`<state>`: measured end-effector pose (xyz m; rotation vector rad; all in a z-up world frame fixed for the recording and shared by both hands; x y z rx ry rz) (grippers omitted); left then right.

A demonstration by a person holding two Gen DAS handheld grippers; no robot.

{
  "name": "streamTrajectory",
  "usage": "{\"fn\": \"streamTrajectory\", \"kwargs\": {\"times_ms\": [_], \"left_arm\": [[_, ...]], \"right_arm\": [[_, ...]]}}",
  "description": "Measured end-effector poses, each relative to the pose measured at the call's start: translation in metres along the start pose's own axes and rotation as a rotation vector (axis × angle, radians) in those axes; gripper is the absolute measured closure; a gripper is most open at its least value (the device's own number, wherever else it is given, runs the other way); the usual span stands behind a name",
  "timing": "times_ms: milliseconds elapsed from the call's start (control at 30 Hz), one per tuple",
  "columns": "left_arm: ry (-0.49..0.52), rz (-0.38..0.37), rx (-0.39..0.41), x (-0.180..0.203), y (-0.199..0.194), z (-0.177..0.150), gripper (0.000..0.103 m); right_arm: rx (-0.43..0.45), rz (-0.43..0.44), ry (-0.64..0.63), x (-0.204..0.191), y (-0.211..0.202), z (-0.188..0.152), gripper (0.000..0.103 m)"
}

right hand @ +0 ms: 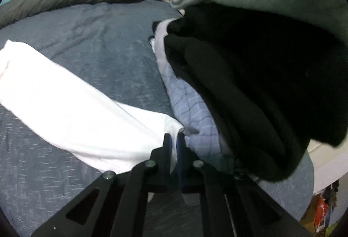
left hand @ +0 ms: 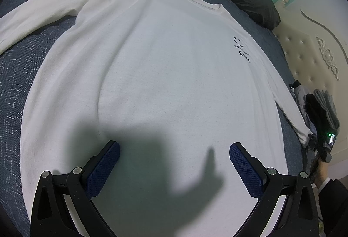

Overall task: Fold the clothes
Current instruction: 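Pull the pinched sleeve cuff straight along the shirt with the right gripper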

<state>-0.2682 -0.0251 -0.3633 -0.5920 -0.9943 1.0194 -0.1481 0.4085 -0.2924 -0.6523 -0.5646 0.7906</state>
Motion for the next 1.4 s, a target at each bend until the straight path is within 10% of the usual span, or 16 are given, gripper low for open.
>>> {"fn": "streamTrajectory", "kwargs": {"times_ms": [667,833,1000,1233,1400], "left_arm": [[0.002,-0.003,-0.004,0.001,0.000,-0.001,0.000],[0.000,-0.008,-0.003,0.002,0.000,-0.002,0.000],[-0.001,-0.010,-0.003,0.002,-0.001,-0.003,0.000],[-0.001,-0.009,-0.005,0.001,-0.001,-0.004,0.000],[-0.005,-0.014,-0.004,0.000,0.000,-0.004,0.000]], "right_arm": [[-0.071,0.102,0.084,0.033,-0.046,-0.031,0.097],[-0.111,0.222,0.035,0.021,-0.056,-0.037,0.071],[-0.154,0.264,-0.046,0.009,-0.055,-0.055,0.071],[-0.155,0.298,-0.150,0.012,-0.063,-0.076,0.101],[-0.139,0.336,-0.201,0.016,-0.076,-0.076,0.102]]}}
Point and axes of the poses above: each gripper's, at about its wrist camera, not at the fingertips, and y roughly the way its jaws point, x to its right, z to its top, the point moved 3 cm from there along y, roughly the way its jaws point, and after that the axes turned 11 degrees about y, right-handed, at the moved point
